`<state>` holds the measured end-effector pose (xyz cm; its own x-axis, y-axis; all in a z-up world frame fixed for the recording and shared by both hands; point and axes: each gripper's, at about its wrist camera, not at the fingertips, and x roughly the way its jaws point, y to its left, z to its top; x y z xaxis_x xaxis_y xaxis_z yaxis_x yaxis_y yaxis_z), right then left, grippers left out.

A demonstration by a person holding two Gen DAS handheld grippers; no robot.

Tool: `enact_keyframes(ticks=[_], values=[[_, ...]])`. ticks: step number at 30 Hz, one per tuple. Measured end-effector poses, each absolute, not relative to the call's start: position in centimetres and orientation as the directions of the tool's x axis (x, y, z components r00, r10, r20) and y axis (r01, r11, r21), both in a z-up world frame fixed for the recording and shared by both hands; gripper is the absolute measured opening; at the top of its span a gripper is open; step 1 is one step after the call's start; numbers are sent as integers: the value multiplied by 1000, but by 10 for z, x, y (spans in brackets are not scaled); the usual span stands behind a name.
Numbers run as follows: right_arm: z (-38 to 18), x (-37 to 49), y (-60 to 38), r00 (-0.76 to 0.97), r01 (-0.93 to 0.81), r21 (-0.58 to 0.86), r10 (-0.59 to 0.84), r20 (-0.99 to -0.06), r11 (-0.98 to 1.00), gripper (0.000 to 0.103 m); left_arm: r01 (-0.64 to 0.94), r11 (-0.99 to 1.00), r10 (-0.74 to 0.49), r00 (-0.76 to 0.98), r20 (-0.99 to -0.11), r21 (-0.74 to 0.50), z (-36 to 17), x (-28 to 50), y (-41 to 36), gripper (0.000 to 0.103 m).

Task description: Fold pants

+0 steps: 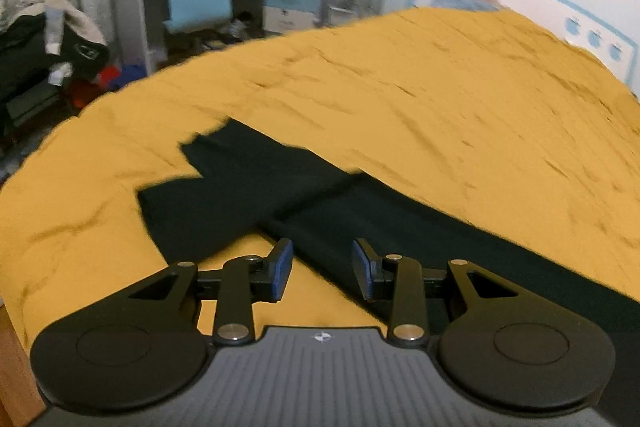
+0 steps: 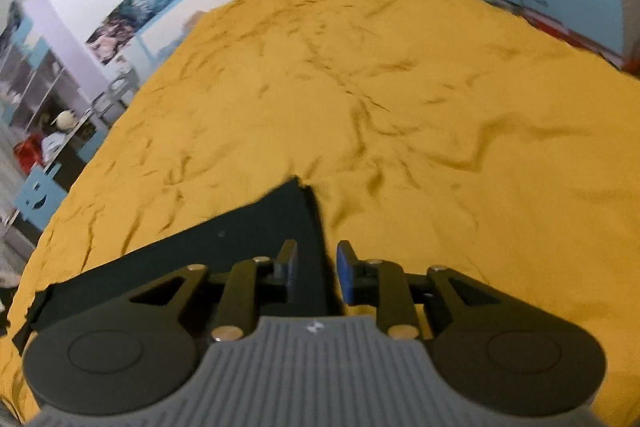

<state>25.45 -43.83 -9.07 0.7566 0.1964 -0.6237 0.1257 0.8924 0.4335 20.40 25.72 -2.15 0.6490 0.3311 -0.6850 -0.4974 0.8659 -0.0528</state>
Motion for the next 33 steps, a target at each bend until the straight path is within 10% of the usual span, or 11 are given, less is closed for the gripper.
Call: enact_keyframes(ticks=[4, 12, 17, 33], values=[[-96, 272, -417, 740, 136, 403, 178, -648, 905, 19, -470, 883, 323, 614, -720, -4, -36, 219, 280, 50], [-110, 296, -390, 686, 166, 325, 127, -716, 931, 19, -268, 832, 553, 485, -678, 487, -101, 231, 268, 63], [-113, 304, -383, 664, 184, 260, 75, -744, 948, 19, -264, 829, 558, 463, -689, 494, -104, 239, 295, 2], [-116, 311, -377, 639, 246, 93, -89, -764, 965, 19, -335, 789, 613, 488, -622, 515, -73, 359, 383, 1]])
